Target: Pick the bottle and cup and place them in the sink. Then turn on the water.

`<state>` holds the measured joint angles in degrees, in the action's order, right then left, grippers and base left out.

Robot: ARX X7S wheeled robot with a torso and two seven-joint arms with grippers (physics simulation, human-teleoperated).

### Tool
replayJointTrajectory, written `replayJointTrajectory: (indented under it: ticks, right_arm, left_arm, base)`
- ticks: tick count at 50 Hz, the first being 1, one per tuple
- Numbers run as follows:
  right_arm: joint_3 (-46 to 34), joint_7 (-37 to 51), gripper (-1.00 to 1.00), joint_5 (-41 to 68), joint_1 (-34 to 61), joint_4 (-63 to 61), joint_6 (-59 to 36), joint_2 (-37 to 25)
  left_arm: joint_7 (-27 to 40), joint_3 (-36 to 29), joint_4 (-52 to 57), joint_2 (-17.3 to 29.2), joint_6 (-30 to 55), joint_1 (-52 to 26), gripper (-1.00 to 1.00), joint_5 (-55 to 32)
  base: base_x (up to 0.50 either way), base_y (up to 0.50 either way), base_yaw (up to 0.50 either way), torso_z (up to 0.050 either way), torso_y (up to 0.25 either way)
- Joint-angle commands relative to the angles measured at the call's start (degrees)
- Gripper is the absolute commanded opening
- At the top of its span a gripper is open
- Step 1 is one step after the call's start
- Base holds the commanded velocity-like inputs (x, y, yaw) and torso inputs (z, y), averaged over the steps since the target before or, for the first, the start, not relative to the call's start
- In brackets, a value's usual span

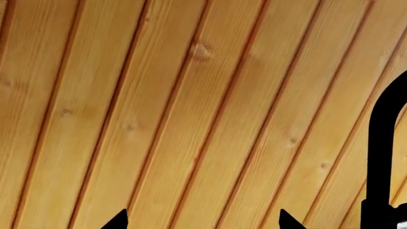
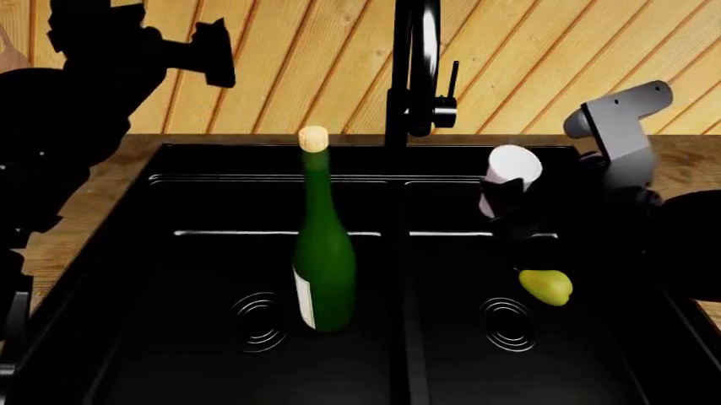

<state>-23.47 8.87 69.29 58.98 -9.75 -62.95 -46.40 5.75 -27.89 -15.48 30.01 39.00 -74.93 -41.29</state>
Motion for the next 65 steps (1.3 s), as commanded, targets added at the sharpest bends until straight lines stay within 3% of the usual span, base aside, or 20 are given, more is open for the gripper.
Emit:
replayJointTrajectory:
  ticks: [1,33,65]
  right_arm:
    - [-1.8,-1.7,-1.00,-2.3,-0.1,1.4,0.8,1.2]
    - [-12.4,-11.1,-1.00,-13.9,-0.3,15.6,8.0,9.8]
    - [-16.7,-14.6,-1.00,-17.7,-2.8,21.8,11.5,12.5]
  left_arm:
    - [0.2,-0.4,-0.5,0.6,-0.7,0.6,1.00,1.0]
    - [-0.3,1.3,1.0,1.7,1.1,-0.1,1.00,-1.8]
    - [-0.4,1.5,1.2,2.1,0.6,0.8,1.00,-2.0]
  base:
    - [0.00,0.00,0.00,0.000,0.000]
    - [0.00,0.00,0.00,0.000,0.000]
    - [0.00,0.00,0.00,0.000,0.000]
